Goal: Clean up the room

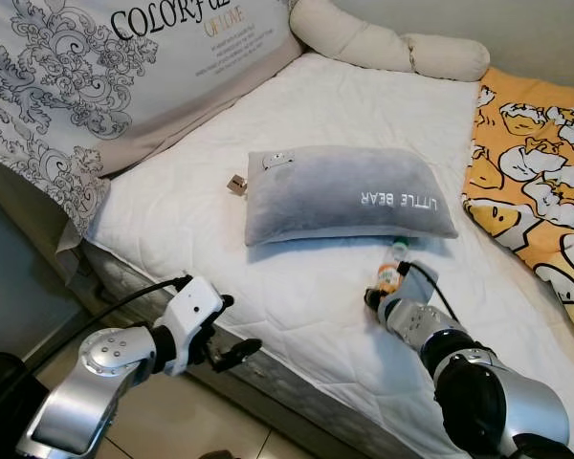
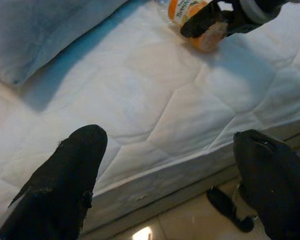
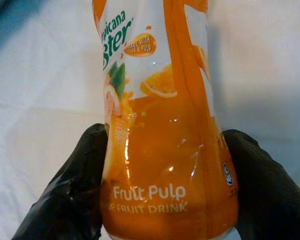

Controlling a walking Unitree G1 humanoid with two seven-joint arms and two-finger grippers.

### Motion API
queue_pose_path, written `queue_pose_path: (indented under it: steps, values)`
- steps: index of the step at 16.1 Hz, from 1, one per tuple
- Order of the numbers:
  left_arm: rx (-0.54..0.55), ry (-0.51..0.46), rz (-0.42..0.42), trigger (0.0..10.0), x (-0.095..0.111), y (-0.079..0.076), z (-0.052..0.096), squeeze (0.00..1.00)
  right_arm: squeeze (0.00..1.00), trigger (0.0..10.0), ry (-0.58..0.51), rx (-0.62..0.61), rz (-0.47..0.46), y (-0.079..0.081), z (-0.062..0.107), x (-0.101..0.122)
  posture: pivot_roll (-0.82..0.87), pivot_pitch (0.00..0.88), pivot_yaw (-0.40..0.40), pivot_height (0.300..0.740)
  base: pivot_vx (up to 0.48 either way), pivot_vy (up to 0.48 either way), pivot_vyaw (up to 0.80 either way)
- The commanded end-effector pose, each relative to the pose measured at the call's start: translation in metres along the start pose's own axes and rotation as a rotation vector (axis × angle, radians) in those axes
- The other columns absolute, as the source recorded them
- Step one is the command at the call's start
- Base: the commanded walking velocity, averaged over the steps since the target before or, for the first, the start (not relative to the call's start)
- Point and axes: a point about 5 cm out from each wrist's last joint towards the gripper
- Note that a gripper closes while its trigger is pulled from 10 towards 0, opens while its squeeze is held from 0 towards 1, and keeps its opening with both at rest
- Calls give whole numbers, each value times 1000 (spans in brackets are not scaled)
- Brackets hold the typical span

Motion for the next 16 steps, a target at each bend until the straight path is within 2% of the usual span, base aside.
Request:
queue_pose_path:
  steps: [1, 4, 6, 8, 10, 11, 12, 13, 14, 16]
  values:
    - [32, -7, 19, 10000, 0, 2, 3, 0, 0, 0, -43, -7, -24, -7, 0, 10, 87, 0, -16, 740, 0, 0, 0]
    - [107, -29, 84, 10000, -3, 3, 5, 0, 0, 0, -120, -2, -73, -22, 2, 22, 55, 0, -6, 740, 0, 0, 0]
    - [120, -45, 103, 10000, -2, 1, 4, 0, 0, 0, -207, -14, -37, -33, 9, 28, 37, 0, 0, 740, 0, 0, 0]
    - [151, -65, 111, 10000, 3, 4, 0, 0, 0, 0, -395, -48, -20, -49, 33, 45, 14, 0, 14, 740, 0, 0, 0]
    - [181, -79, 114, 10000, 7, 7, -2, 0, 0, 0, -514, -6, 12, -42, 49, 59, 9, 0, 21, 740, 0, 0, 0]
    - [230, -86, 105, 10000, 11, 10, -4, 0, 0, 10000, -553, 59, 83, -31, 60, 64, 7, 0, 22, 740, 0, 0, 0]
    - [281, -70, 99, 10000, 12, 12, -7, 0, 0, 10000, -587, 193, 168, -16, 70, 63, 9, 0, 18, 740, 0, 0, 0]
    - [303, -71, 92, 10000, 13, 12, -9, 0, 0, 10000, -579, 259, 247, -10, 73, 58, 12, 0, 16, 740, 0, 0, 0]
    - [397, -71, 112, 10000, 14, 16, -10, 0, 0, 10000, -492, 406, 352, 0, 85, 37, 16, 0, 17, 740, 0, 0, 800]
    - [508, -69, 151, 10000, 14, 21, -7, 0, 0, 10000, -448, 476, 392, 5, 93, 23, 20, 0, 20, 740, 0, 0, 800]
Point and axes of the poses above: a point about 5 cm out from each wrist's last joint towards the gripper, its own z axis pointing back from the gripper into the wrist, its own x axis along the axis of the wrist's last joint, y = z × x, and after that the axes turned 12 degrees about -z, right-handed
